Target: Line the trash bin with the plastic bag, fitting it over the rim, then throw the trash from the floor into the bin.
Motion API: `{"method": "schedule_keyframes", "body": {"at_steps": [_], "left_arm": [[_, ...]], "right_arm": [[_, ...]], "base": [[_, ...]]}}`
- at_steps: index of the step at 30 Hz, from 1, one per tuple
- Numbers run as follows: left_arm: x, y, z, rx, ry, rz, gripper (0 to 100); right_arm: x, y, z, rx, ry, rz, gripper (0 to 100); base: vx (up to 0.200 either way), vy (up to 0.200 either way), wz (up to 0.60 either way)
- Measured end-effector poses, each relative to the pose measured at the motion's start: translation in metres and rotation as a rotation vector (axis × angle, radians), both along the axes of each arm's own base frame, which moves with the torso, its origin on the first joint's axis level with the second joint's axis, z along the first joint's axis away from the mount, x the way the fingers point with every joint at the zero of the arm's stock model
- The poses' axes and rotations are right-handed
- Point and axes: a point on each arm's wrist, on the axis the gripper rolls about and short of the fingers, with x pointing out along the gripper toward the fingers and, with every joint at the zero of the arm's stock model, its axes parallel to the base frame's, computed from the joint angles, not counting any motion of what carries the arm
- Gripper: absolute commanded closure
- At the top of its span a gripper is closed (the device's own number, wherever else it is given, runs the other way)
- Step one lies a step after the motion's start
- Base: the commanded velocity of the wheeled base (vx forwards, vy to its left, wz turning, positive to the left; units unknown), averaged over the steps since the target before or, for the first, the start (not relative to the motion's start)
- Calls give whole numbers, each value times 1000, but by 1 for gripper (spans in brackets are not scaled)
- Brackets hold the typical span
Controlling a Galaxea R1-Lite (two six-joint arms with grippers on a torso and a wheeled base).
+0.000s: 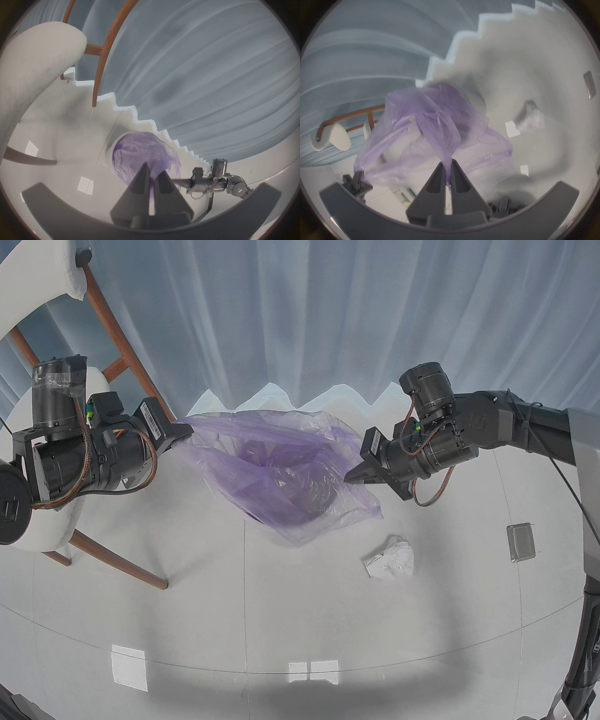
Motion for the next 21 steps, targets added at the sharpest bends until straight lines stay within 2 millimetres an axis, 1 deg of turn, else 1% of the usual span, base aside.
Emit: {"method": "schedule_keyframes", "body": {"at_steps": [4, 10, 13, 16, 17, 21], "left_arm": [[-1, 1, 1, -2, -4, 2, 100], [-3, 2, 3, -4, -9, 4, 100], [-4, 2, 3, -5, -11, 3, 100], [-5, 2, 4, -6, -12, 2, 100], [-5, 2, 4, -7, -12, 2, 100], [-6, 2, 5, -7, -15, 2, 100]], "right_arm": [[-29, -6, 4, -38, 191, 71, 100], [-78, -22, 19, -94, 470, 137, 100], [-93, -28, 26, -104, 529, 152, 100], [-100, -30, 33, -95, 526, 167, 100], [-100, -30, 35, -87, 510, 172, 0], [-96, -27, 38, -89, 427, 164, 0]], "base": [[0, 0, 0], [0, 0, 0], [0, 0, 0], [0, 0, 0], [0, 0, 0], [0, 0, 0]]}}
